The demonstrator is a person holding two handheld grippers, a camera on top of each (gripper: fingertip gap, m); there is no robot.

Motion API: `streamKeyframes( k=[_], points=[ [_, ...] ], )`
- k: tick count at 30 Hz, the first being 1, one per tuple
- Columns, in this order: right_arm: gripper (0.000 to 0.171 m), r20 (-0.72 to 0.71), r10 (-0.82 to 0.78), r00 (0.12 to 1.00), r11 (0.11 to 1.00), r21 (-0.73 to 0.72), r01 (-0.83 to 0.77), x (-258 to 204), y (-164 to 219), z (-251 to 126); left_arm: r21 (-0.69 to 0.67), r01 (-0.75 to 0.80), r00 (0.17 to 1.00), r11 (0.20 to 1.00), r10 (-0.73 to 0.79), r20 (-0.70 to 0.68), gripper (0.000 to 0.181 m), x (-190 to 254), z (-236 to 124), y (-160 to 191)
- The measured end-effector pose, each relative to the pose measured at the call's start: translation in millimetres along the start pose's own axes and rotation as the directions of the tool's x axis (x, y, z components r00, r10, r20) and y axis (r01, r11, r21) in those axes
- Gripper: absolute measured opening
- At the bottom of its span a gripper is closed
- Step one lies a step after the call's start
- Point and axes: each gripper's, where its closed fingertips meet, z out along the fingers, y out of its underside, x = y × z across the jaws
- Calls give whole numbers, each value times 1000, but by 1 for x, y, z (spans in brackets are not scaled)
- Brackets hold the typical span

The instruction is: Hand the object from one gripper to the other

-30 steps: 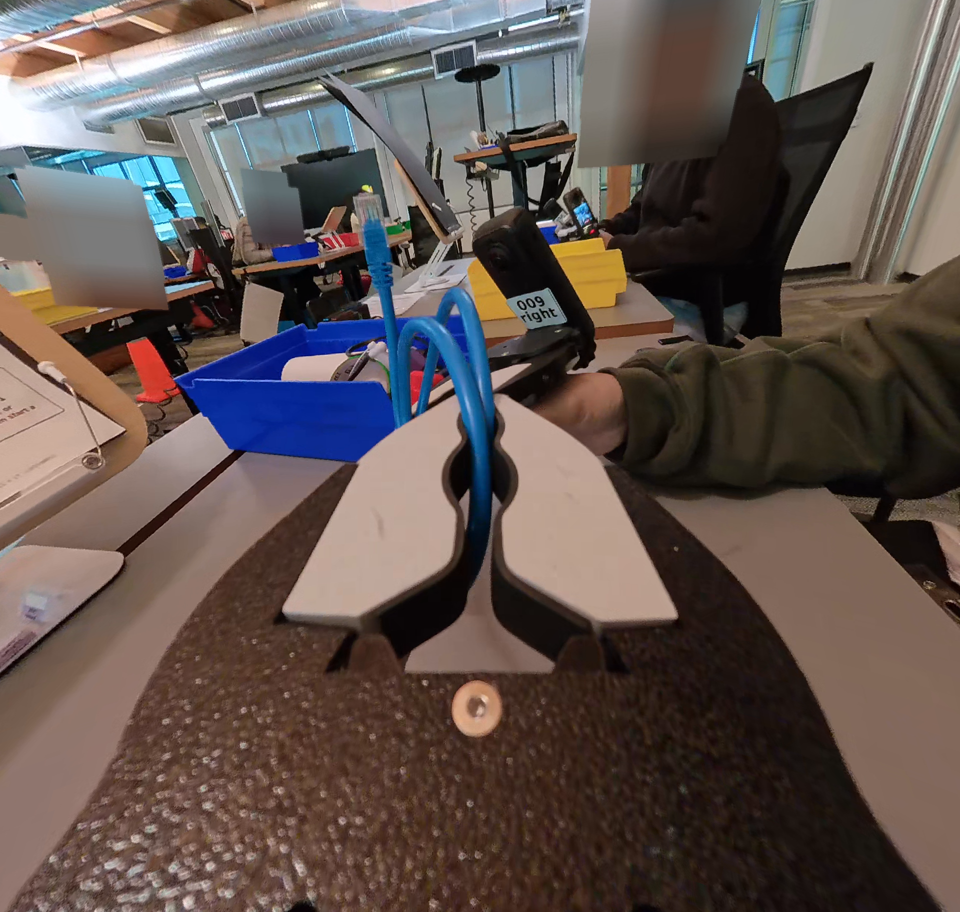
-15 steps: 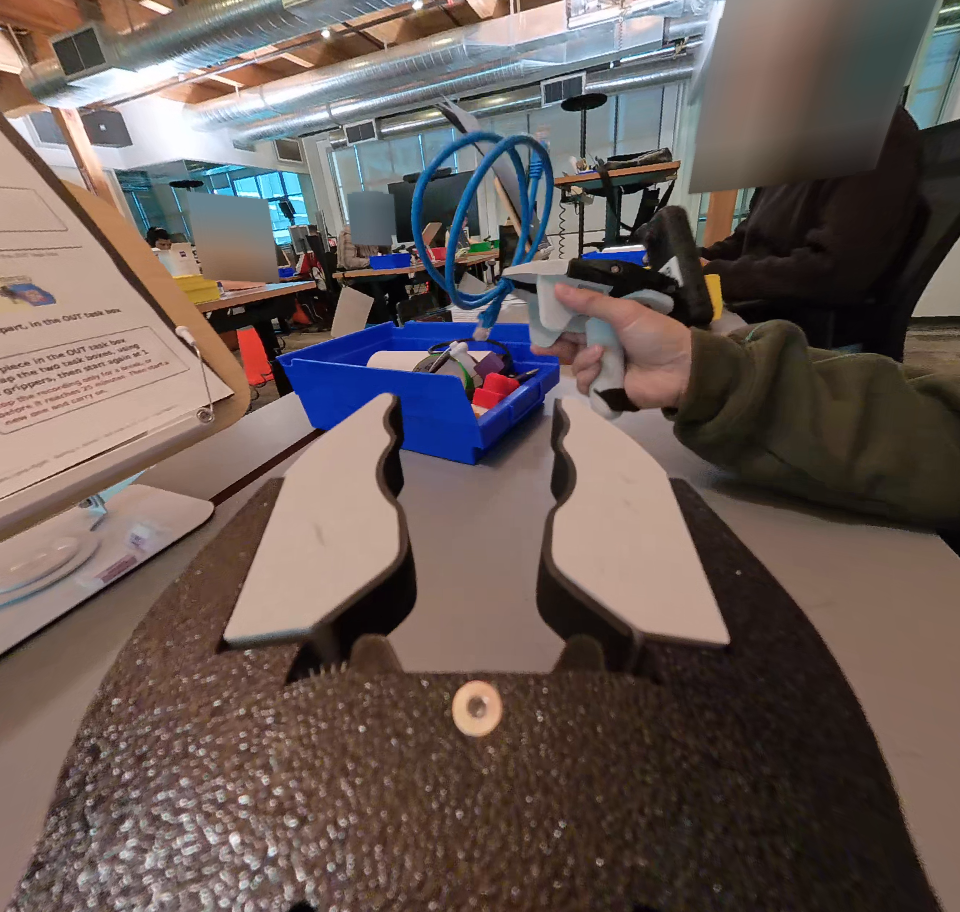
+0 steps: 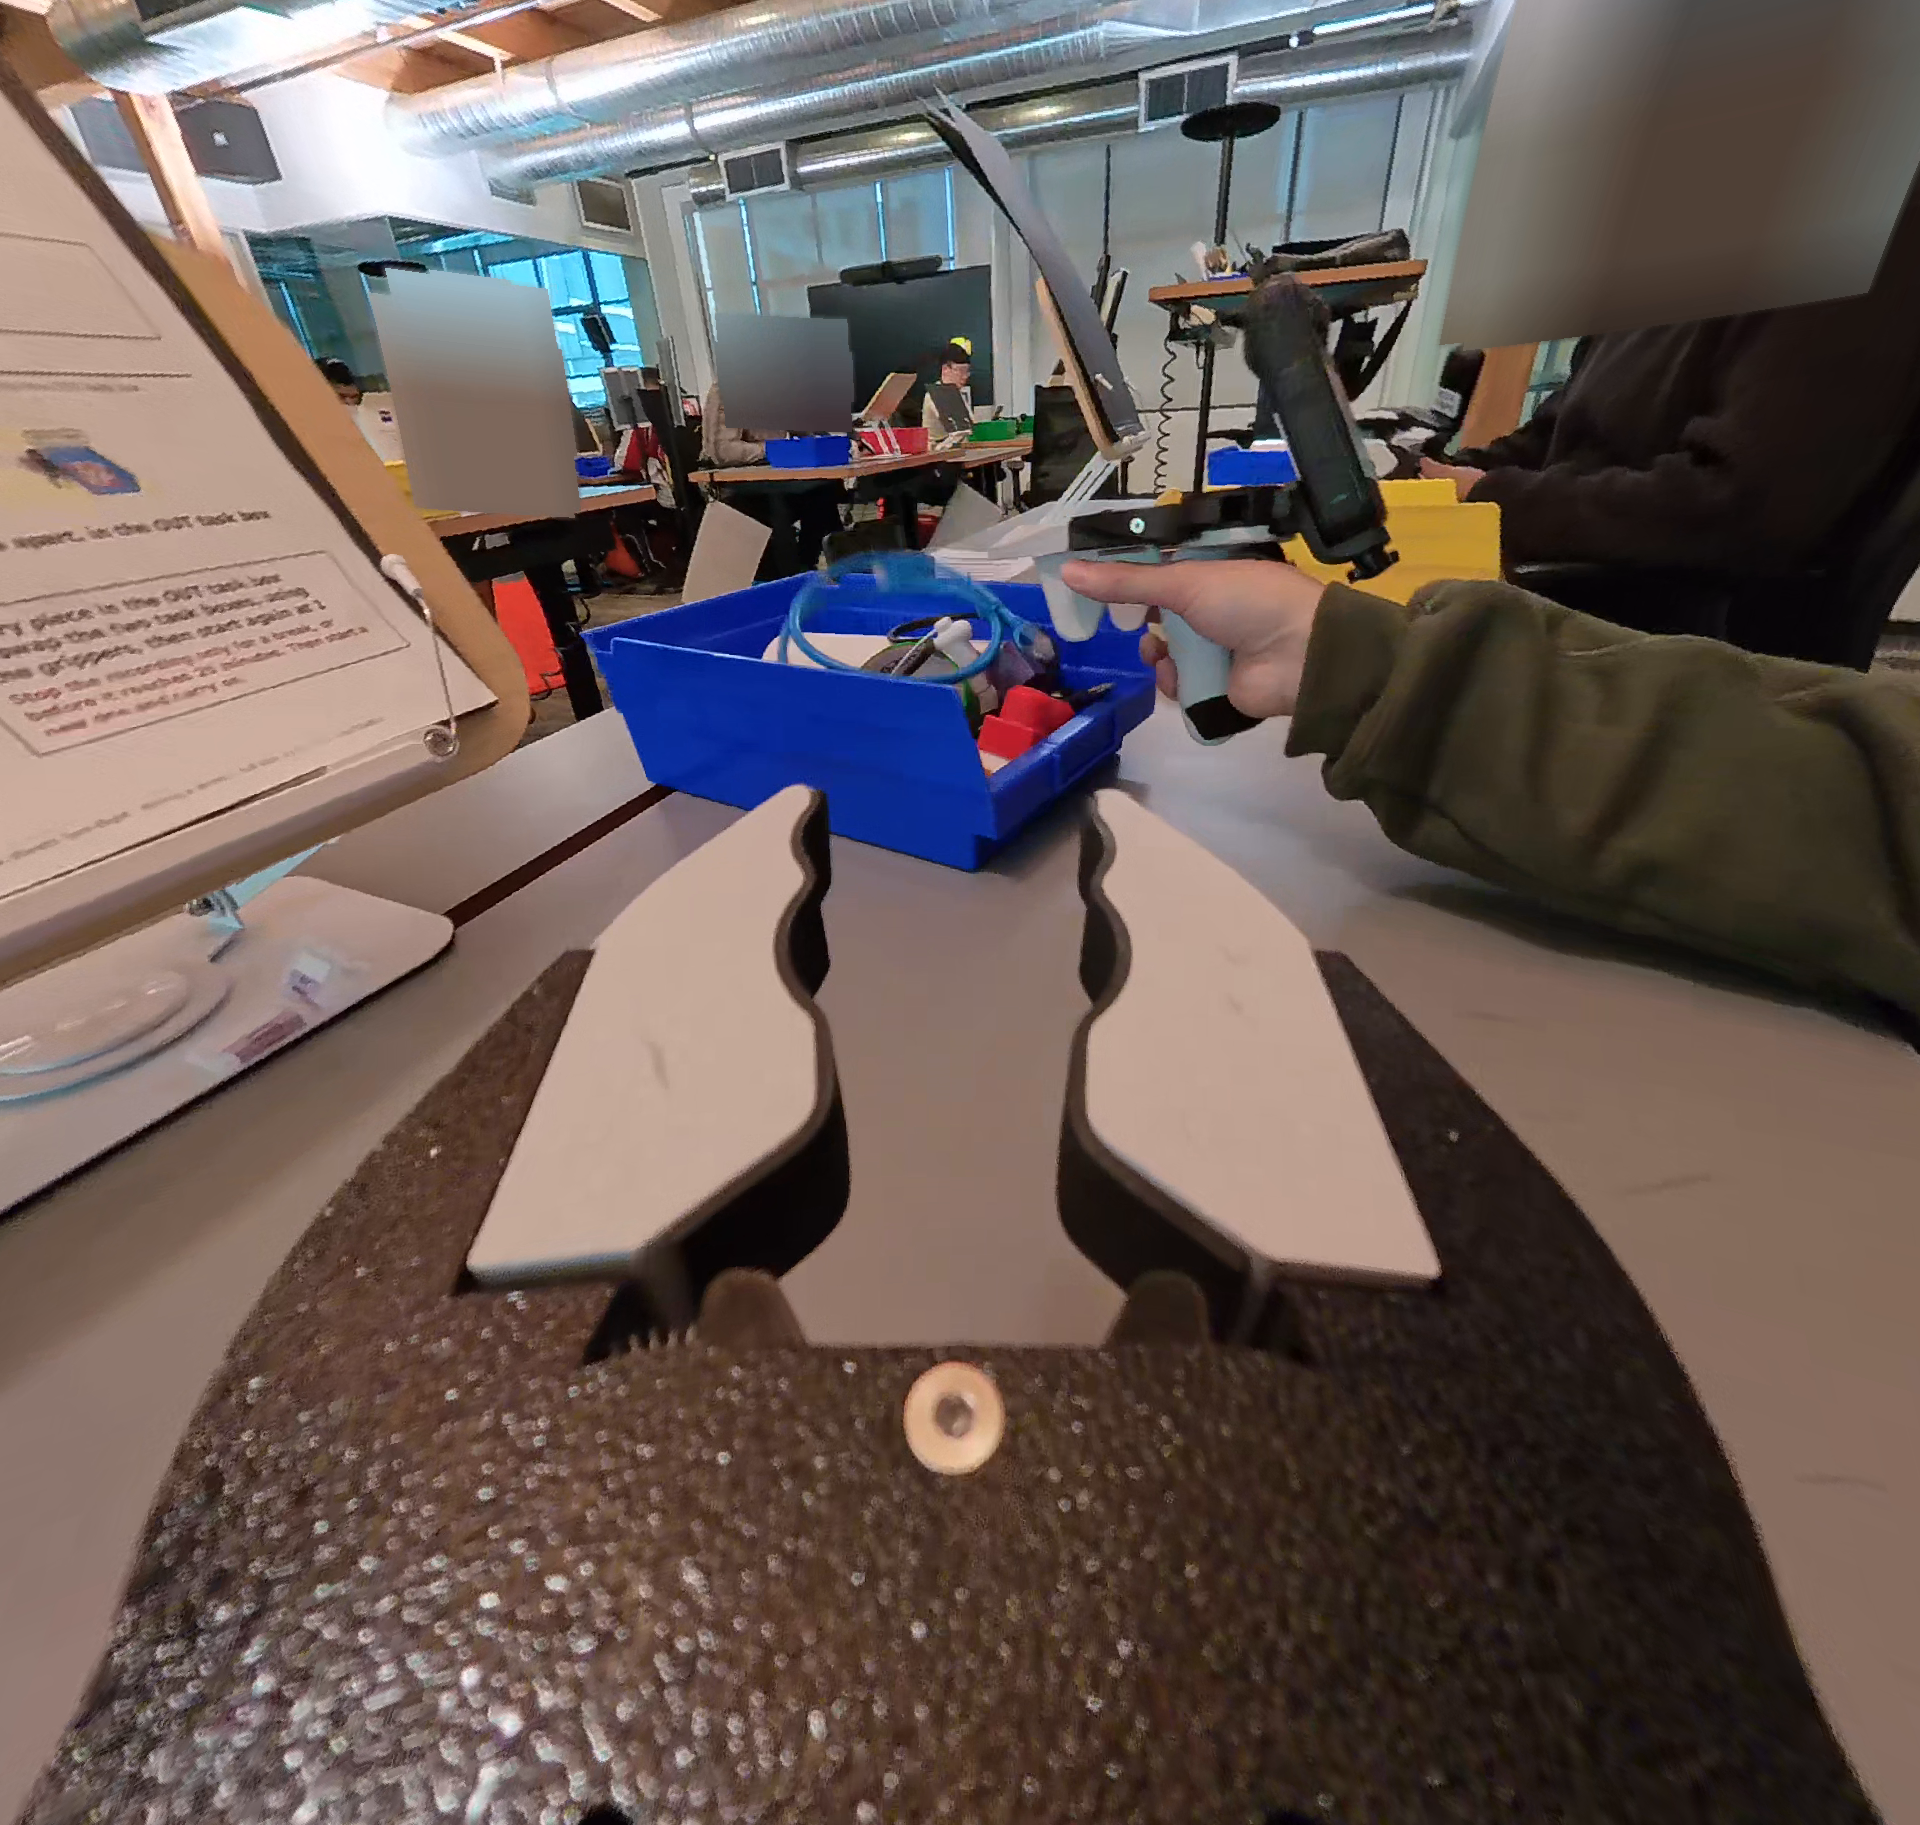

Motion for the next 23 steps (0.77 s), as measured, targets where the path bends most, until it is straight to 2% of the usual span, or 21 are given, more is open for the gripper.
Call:
streamKeyframes(
  k=[3, 6, 8, 10, 12, 14, 16, 18, 20, 21, 23],
  points=[
    [70, -7, -102, 995, 994, 48, 103, -4, -10, -8, 12, 38, 999, 999, -39, 29, 44, -7, -2, -1],
    [82, 44, -89, 995, 991, 105, 84, -11, -15, -16, 13, 52, 995, 999, -53, 81, 44, -17, -5, -1],
    [95, 47, -136, 990, 985, 110, 130, -15, -12, -21, 28, 51, 988, 998, -55, 147, 43, -29, -11, -7],
    [97, 45, -219, 975, 961, 183, 208, -28, -17, -33, 22, 49, 964, 999, -53, 259, 40, -50, -26, -13],
    [94, 39, -314, 949, 910, 298, 289, -50, -29, -49, -24, 89, 891, 996, -69, 448, 37, -85, -56, -19],
    [88, 95, -394, 914, 856, 400, 328, -82, -37, -64, -93, 167, 771, 981, -71, 633, 35, -121, -100, -21],
    [85, 200, -427, 882, 845, 436, 311, -112, -33, -72, -222, 211, 705, 952, 9, 709, 37, -145, -141, -14],
    [85, 354, -436, 827, 861, 433, 268, -145, -21, -79, -421, 319, 683, 849, 102, 723, 44, -167, -178, 11],
    [80, 486, -459, 743, 866, 434, 251, -178, -5, -90, -592, 476, 685, 650, 148, 713, 54, -184, -213, 42],
    [78, 527, -474, 706, 864, 434, 257, -192, 4, -95, -635, 532, 683, 559, 160, 713, 52, -192, -227, 54],
    [81, 553, -502, 665, 856, 430, 288, -212, 22, -100, -667, 595, 687, 447, 148, 712, 50, -206, -240, 72]
  ],
)
